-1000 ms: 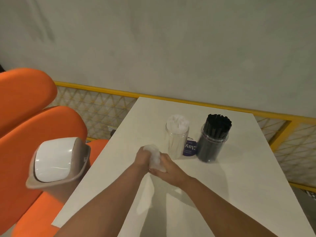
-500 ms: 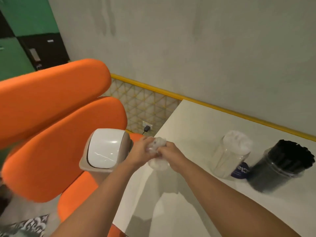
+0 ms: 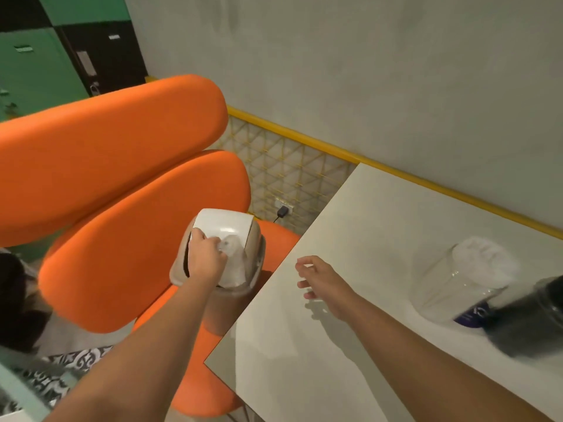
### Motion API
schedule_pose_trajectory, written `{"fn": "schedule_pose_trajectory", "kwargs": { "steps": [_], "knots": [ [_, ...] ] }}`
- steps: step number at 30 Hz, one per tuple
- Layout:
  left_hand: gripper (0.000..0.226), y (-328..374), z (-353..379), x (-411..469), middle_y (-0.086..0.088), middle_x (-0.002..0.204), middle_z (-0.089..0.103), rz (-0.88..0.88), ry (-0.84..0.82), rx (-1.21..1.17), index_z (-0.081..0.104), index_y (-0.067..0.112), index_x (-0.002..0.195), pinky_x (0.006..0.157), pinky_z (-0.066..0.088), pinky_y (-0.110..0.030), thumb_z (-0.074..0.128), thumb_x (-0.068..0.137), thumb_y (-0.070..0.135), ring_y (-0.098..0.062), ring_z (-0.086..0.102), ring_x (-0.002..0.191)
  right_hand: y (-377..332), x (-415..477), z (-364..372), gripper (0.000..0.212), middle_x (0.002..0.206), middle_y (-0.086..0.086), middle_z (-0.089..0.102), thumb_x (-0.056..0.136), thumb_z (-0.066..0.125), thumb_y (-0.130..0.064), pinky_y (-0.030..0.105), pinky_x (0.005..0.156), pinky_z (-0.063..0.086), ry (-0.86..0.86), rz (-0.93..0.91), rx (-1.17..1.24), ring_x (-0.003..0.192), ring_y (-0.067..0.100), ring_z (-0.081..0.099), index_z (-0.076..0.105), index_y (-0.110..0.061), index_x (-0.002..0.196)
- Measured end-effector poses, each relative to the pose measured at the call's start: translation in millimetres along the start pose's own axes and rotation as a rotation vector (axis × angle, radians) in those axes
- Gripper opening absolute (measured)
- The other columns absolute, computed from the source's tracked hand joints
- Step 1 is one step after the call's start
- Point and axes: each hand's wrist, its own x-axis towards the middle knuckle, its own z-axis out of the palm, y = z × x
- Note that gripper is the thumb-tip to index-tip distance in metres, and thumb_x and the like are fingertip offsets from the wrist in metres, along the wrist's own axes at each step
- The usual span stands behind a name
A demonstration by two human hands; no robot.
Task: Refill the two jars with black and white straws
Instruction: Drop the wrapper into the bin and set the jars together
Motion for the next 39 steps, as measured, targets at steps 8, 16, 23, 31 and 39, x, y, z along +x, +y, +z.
{"fn": "schedule_pose_trajectory", "kwargs": {
  "steps": [8,16,23,31,39],
  "knots": [
    [0.024,-14,33,9,-0.015,0.112,0.056,-0.184,-0.229,0.030,0.063,0.003,0.105,0.088,0.050,-0.041,0.057,0.084,0.009,-0.034,0.058,0.098,22,-10,-8,0.016,0.085,0.002,0.058,0.096,0.046,-0.028,0.027,0.061,0.049,-0.069,0.070,-0.022,0.067,0.013,0.056,0.058,-0.017,0.098],
    [0.033,15,8,13,-0.003,0.107,0.053,-0.148,-0.491,0.235,0.054,0.003,0.123,0.085,0.042,-0.027,0.049,0.094,0.018,-0.025,0.054,0.115,15,-16,-24,0.012,0.083,0.003,0.059,0.095,0.049,-0.020,0.029,0.066,0.048,-0.033,0.017,-0.032,0.072,0.016,0.060,0.060,-0.018,0.093],
    [0.029,79,-17,10,-0.011,0.097,0.061,-0.001,-0.481,0.272,0.058,0.002,0.110,0.079,0.049,-0.034,0.050,0.090,0.021,-0.029,0.060,0.096,-12,-26,-62,0.008,0.076,0.002,0.054,0.090,0.057,-0.012,0.023,0.062,0.043,0.191,-0.265,-0.291,0.066,0.014,0.054,0.061,-0.017,0.095],
    [0.047,213,7,-60,-0.009,0.117,0.059,0.427,-0.556,-0.002,0.053,0.014,0.122,0.080,0.046,-0.031,0.068,0.082,0.035,-0.022,0.056,0.102,-15,-63,-150,0.051,0.128,0.007,0.045,0.081,0.070,-0.020,0.033,0.099,0.036,0.747,-0.471,-0.533,0.120,0.023,0.039,0.050,-0.019,0.128],
    [0.104,303,61,-121,-0.007,0.150,0.018,0.664,-0.794,-0.085,0.012,0.018,0.149,0.104,0.036,-0.033,0.080,0.071,0.034,-0.025,0.034,0.134,49,-84,-222,0.127,0.157,0.007,0.005,0.062,0.085,-0.035,0.040,0.116,0.018,0.803,-0.152,-0.173,0.145,0.022,0.008,-0.006,-0.022,0.149]
  ]
}}
